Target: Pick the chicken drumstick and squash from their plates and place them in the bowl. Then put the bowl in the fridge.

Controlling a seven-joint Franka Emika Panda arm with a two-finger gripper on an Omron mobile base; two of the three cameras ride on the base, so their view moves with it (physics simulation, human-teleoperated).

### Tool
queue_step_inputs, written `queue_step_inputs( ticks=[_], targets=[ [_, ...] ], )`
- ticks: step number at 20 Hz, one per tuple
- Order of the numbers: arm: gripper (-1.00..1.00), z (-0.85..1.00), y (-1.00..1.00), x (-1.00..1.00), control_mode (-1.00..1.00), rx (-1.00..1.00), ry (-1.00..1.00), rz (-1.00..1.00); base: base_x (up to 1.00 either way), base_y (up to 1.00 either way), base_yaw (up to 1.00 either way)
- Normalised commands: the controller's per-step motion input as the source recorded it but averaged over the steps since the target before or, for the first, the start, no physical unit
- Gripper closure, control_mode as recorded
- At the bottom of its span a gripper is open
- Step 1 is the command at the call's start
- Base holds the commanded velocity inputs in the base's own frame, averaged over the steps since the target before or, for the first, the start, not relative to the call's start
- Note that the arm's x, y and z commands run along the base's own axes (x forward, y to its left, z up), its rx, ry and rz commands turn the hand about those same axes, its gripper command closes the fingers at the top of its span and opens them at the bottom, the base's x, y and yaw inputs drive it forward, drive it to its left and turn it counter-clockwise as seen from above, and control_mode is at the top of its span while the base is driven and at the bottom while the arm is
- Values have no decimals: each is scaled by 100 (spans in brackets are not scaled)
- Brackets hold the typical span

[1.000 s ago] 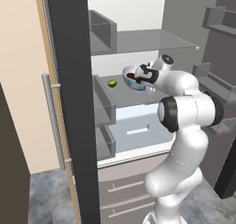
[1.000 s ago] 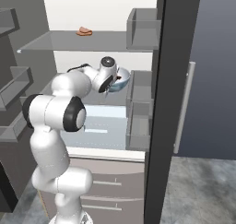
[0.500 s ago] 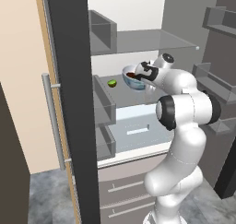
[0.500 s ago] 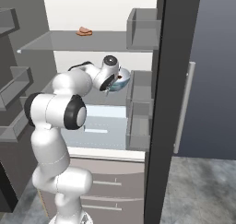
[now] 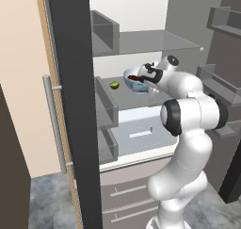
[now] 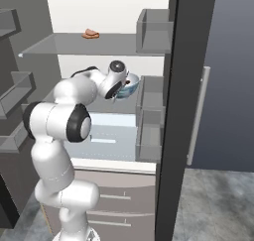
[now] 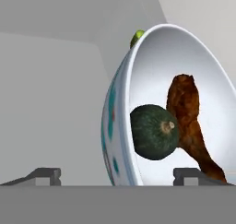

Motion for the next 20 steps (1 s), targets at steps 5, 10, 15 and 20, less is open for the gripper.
queue_step_inputs(
  ticks=[5, 10, 15, 20],
  targets=[
    [-100, 1, 6, -32, -100, 0, -17, 0, 0, 0, 0],
    [-100, 22, 1, -28, -100, 0, -23, 0, 0, 0, 0],
    [-100, 34, 0, -38, -100, -6, -17, 0, 0, 0, 0],
    [-100, 32, 0, -54, -100, -12, -5, 0, 0, 0, 0]
  ],
)
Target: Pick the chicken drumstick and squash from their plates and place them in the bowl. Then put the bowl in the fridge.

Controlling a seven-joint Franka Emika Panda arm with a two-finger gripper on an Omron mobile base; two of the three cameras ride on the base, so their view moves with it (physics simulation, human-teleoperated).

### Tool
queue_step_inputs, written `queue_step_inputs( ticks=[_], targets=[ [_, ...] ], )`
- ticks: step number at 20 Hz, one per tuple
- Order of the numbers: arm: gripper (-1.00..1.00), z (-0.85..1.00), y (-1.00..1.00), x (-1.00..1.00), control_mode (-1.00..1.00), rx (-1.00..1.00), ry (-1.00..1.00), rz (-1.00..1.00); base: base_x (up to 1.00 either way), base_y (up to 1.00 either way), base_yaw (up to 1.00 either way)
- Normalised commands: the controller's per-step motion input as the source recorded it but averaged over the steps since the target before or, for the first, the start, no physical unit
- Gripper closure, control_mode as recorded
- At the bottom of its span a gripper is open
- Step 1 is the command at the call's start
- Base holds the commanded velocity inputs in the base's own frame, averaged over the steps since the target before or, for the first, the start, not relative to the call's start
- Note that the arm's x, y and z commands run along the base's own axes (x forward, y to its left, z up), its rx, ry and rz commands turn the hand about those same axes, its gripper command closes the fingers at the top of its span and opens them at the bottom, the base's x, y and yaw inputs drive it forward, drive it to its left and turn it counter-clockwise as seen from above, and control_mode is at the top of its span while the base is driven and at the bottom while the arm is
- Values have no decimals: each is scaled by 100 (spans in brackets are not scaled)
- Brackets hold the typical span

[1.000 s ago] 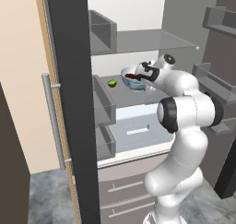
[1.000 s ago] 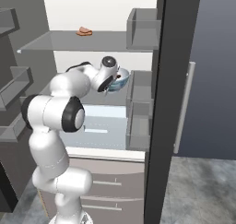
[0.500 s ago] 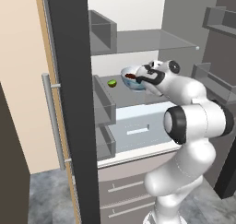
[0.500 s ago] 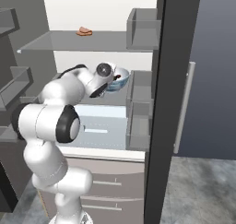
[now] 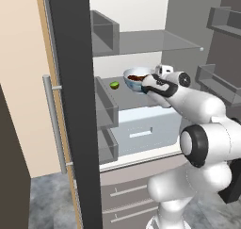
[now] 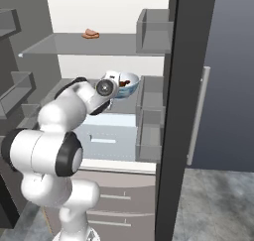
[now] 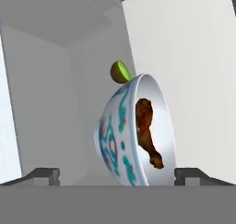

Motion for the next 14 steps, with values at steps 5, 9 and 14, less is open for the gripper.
queue_step_inputs(
  ticks=[5, 9, 14],
  targets=[
    [-100, 33, 0, -59, -100, -6, 0, 0, 0, 0, 0],
    [-100, 42, 0, -55, -100, -3, 0, 0, 0, 0, 0],
    [-100, 47, 0, -55, -100, 0, 3, -2, 0, 0, 0]
  ],
)
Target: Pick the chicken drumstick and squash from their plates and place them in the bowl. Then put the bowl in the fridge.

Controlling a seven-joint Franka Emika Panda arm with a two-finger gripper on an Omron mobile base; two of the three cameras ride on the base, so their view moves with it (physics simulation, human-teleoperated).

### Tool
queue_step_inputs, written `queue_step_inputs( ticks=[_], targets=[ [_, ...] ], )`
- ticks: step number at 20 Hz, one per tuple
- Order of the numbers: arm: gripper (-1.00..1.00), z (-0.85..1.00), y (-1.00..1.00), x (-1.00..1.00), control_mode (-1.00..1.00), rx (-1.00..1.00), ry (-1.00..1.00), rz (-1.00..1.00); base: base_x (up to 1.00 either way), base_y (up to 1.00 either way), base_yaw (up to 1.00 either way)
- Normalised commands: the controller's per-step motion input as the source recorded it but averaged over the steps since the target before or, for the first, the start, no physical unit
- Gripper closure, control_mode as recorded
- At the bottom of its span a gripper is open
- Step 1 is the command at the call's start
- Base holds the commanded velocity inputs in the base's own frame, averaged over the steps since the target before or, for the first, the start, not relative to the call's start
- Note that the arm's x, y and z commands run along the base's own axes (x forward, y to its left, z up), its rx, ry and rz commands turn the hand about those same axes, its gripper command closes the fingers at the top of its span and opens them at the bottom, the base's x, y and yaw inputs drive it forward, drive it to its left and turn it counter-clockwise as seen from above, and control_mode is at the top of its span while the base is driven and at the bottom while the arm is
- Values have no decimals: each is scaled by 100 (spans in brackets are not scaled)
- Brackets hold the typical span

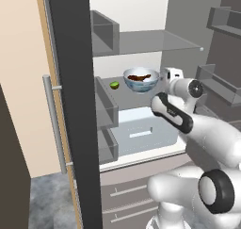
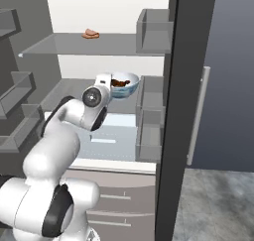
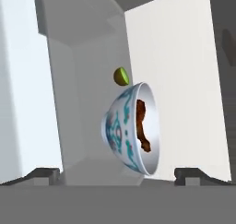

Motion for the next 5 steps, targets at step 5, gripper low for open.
queue_step_inputs(
  ticks=[5],
  targets=[
    [-100, 32, 0, -61, -100, -3, 16, -4, 0, 0, 0]
  ],
)
